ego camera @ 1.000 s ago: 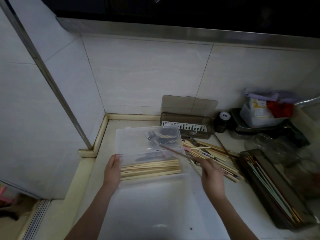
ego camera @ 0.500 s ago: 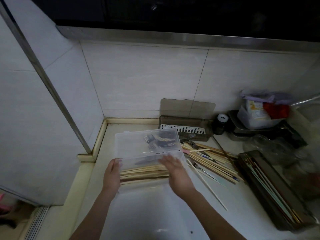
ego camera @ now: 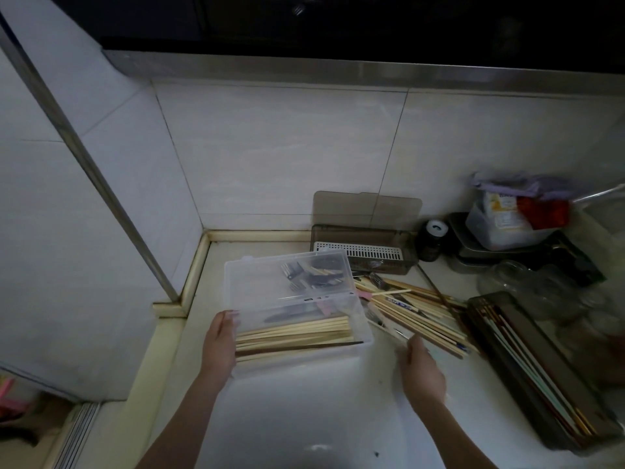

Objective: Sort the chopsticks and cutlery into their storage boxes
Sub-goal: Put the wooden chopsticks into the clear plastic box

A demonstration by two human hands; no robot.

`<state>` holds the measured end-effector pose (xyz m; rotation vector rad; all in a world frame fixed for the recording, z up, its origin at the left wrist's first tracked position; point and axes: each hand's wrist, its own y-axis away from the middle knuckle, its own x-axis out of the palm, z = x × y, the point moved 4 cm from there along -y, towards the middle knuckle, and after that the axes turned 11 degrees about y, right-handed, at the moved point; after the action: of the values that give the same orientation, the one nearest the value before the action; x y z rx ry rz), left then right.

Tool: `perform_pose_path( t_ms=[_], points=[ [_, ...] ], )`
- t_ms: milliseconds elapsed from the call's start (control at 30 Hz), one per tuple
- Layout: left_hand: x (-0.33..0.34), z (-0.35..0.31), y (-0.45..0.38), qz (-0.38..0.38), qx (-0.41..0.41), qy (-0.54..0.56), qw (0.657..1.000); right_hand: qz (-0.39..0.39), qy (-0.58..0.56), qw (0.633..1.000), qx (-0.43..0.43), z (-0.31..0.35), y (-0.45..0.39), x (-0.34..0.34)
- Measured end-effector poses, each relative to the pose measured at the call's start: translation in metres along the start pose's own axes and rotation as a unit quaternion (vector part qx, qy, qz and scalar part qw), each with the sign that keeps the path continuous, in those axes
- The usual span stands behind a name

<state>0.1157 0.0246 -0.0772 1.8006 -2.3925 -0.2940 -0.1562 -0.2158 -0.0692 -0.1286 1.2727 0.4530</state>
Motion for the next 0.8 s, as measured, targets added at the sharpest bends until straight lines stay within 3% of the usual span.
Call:
perform_pose_path(
  t_ms=[100, 200, 300, 367, 467, 567, 733, 800],
  points=[
    [0.001, -0.001, 0.000, 0.002, 0.001, 0.019, 1.000, -0.132, -0.102, 0.986, -0.013, 0.018, 0.007, -0.030],
    [0.002, -0.002, 0.001, 0.002, 0.009, 0.023, 1.000, -0.212, -0.095, 0.959, -0.162, 0.056, 0.009, -0.047],
    [0.001, -0.001, 0.000, 0.007, 0.011, 0.019, 1.000, -0.163, -0.031, 0.925, -0.341, 0.107, 0.015, -0.044],
    [0.000, 0.000, -0.001, 0.008, 0.010, 0.014, 1.000, -0.109, 0.061, 0.906, -0.405, 0.136, 0.023, -0.034],
    [0.001, -0.002, 0.001, 0.005, 0.016, 0.002, 1.000, 0.044, 0.137, 0.910, -0.390, 0.156, 0.030, -0.009],
    [0.001, -0.004, 0.002, 0.002, 0.020, -0.007, 1.000, 0.138, 0.070, 0.909, -0.388, 0.159, 0.034, 0.009],
    [0.002, -0.005, 0.002, 0.003, 0.031, -0.009, 0.999, 0.109, 0.077, 0.932, -0.336, 0.142, 0.017, 0.003],
    [0.002, -0.005, 0.002, 0.001, 0.031, -0.007, 0.999, 0.139, 0.097, 0.940, -0.295, 0.132, 0.014, 0.002]
  ],
)
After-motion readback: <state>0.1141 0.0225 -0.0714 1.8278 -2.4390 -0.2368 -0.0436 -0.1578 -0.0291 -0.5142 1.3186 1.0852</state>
